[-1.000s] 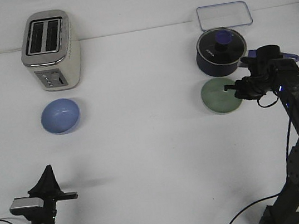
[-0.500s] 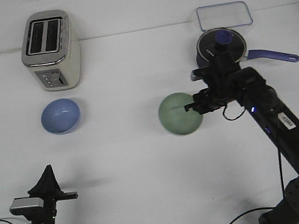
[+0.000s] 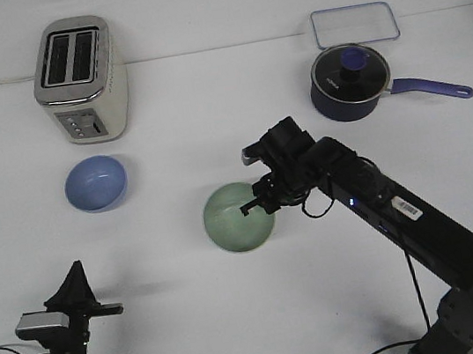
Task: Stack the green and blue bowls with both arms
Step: 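Carry the green bowl toward the table center and set it down, then release the green bowl and retract the right gripper toward the robot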
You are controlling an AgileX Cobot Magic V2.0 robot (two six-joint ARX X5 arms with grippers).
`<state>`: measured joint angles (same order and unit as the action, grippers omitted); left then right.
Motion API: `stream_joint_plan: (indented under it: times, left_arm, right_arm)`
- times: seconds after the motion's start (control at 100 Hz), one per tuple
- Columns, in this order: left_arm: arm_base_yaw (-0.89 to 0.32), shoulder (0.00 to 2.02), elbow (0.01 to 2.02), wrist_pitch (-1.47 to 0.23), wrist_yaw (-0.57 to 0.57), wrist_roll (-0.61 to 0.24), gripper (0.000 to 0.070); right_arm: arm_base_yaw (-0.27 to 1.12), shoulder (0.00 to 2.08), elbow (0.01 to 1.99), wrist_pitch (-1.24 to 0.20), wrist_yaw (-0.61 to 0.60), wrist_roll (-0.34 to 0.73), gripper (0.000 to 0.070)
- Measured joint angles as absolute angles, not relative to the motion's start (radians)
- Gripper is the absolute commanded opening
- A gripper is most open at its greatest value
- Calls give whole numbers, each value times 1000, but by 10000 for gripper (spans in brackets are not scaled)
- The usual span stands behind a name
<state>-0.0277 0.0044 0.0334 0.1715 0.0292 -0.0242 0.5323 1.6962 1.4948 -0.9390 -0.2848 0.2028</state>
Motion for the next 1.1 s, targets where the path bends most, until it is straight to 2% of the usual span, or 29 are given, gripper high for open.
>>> stream_joint_plan:
  times: [0.64,1.1]
  left_arm:
    - [-28,4,33,171,29,-24,11]
    - [-28,4,33,171,29,-24,11]
  right_arm:
    - [572,1849,1488,-936,-233,207,0]
    - [582,1859,1476,-926,-207,207,0]
